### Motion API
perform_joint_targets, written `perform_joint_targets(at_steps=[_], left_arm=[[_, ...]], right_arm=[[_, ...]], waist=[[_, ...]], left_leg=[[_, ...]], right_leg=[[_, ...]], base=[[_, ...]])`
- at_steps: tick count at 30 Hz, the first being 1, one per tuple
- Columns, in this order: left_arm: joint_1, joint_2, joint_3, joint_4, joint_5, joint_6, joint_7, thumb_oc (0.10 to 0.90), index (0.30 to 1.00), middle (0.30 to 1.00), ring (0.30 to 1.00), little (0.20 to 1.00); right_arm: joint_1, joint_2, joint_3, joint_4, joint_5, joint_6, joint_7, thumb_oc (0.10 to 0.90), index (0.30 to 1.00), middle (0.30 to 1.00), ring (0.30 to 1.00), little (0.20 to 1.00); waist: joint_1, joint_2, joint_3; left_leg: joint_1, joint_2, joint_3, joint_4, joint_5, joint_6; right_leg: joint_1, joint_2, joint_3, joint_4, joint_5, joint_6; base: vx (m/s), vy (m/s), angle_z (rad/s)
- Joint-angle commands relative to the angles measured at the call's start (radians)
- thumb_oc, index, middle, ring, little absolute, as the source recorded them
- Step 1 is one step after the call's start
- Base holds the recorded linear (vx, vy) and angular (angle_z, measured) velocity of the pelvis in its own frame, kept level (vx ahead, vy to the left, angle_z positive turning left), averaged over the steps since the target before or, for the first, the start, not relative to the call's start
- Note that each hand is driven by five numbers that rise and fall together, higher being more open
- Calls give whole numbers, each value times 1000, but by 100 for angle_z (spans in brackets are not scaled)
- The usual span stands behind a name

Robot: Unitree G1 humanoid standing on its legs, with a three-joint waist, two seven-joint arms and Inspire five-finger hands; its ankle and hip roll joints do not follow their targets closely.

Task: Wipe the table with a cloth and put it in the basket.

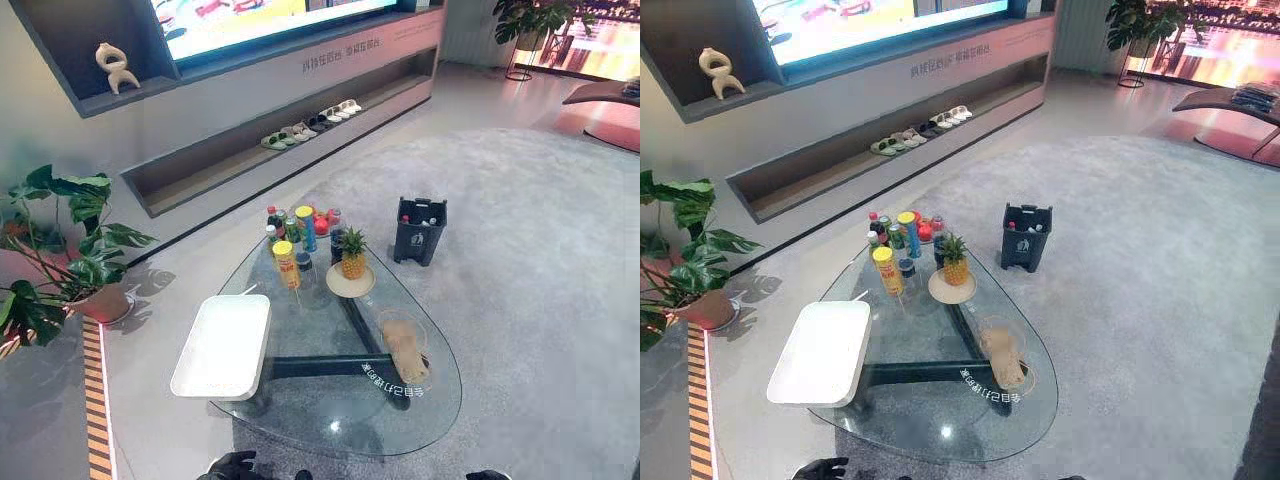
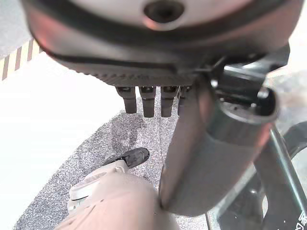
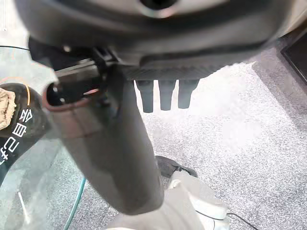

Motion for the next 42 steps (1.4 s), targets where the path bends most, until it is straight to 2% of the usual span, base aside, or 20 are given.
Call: perform_joint_targets(at_steps=[1,8,34,38,42], left_arm=[[-71,29,16,59,39,-2,6,800,900,900,900,900],[-68,33,23,55,22,-14,2,800,900,900,900,900],[-60,29,38,63,25,6,34,800,900,900,900,900],[-54,34,40,56,22,-1,43,800,900,900,900,900],[-71,46,39,34,-62,-27,81,800,900,900,900,900]], right_arm=[[-55,3,6,48,-2,-5,-13,800,900,900,900,900],[-54,-1,6,49,-2,-4,-10,800,900,900,900,900],[-41,-5,2,54,-13,-11,-15,800,900,900,900,900],[-39,-14,3,38,-10,-2,-11,800,900,900,900,900],[-54,-38,17,28,-13,17,-12,800,900,900,900,900]], waist=[[35,-41,34],[37,-39,36],[33,-40,49],[34,-41,63],[32,-31,104]], left_leg=[[91,-44,41,6,-157,24],[91,-43,41,6,-156,23],[74,-41,38,6,-146,21],[63,-40,37,6,-138,19],[6,-42,34,6,-118,20]], right_leg=[[-38,-18,-10,4,25,29],[-37,-18,-13,4,25,29],[-54,-14,-10,4,31,28],[-63,-12,-4,4,38,29],[-121,-13,7,4,56,29]], base=[[132,59,-69],[0,0,0],[2,0,0],[38,-6,0],[-38,9,-2]])
